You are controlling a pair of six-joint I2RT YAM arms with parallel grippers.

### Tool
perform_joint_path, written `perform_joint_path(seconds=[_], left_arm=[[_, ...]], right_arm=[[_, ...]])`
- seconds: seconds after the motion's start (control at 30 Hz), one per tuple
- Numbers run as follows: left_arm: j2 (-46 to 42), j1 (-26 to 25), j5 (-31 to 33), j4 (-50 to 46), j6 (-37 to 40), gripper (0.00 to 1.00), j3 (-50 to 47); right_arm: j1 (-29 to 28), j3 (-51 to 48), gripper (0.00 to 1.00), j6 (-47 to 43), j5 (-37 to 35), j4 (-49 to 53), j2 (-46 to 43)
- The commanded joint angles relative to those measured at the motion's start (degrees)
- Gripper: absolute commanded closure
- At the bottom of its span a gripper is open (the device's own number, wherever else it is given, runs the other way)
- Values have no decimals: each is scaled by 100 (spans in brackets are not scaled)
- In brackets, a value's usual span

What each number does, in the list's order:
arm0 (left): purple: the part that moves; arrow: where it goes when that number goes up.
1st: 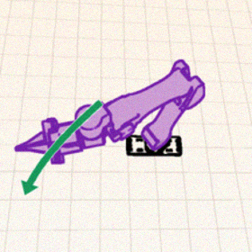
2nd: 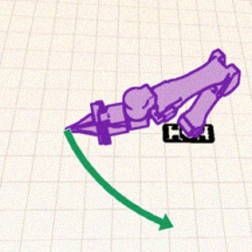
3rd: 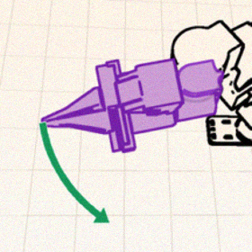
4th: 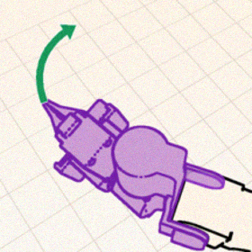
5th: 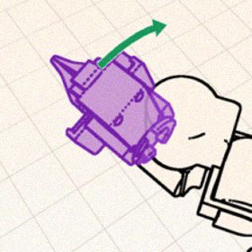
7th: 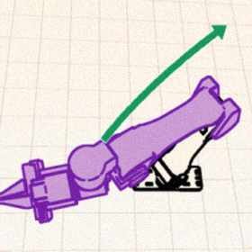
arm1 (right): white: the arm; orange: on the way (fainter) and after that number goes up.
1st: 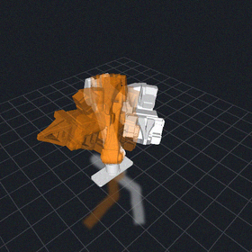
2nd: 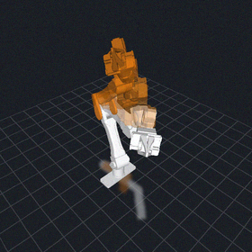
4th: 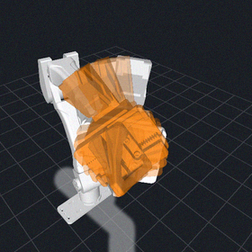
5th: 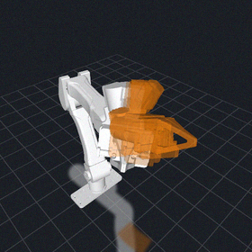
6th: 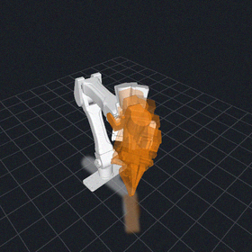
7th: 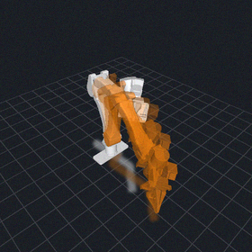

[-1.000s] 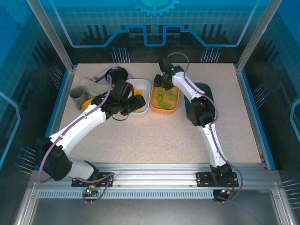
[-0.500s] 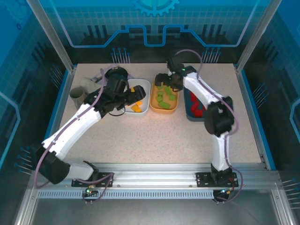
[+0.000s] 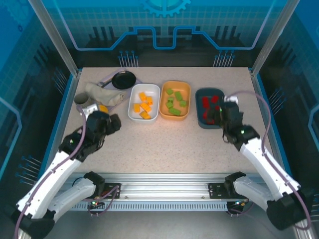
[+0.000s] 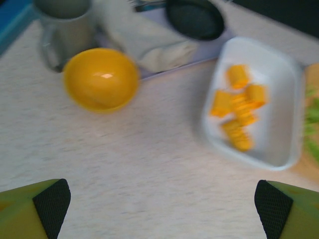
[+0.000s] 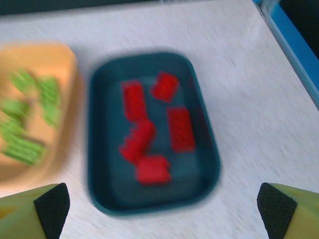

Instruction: Sort the legos into containers by color

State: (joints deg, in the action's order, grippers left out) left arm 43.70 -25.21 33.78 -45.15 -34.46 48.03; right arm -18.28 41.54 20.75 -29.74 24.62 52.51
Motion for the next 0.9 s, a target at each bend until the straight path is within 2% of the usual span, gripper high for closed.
perform_joint_path(seconds=[0.0,0.1,0.17,0.33,0.43,0.63,0.87], left_arm=[[-259,105,1024,1017,1107,1,-834],[214,252,879,1754,1907,1,-1252],[660,566,495,2393,2152,1,-1552],[1672,1392,-74,4030,2057,1,-2166],[2330,1841,-616,4517,2220,1,-2016],[3098,2398,-1430,5992,2614,1,-1908],[3434,2655,-1759,7453,2658,1,-2139]], right_arm=[[92,-1092,0,-1096,-276,-1706,-569],[278,-1489,0,-1523,-127,-2137,-361],[503,-1569,0,-1582,144,-2258,19],[874,-1865,0,-1665,824,-3665,1129],[1057,-1411,0,-1738,1268,-3742,1868],[1436,-1219,0,-1691,2017,-5177,2696],[1662,-1211,0,-1974,2826,-5870,3244]])
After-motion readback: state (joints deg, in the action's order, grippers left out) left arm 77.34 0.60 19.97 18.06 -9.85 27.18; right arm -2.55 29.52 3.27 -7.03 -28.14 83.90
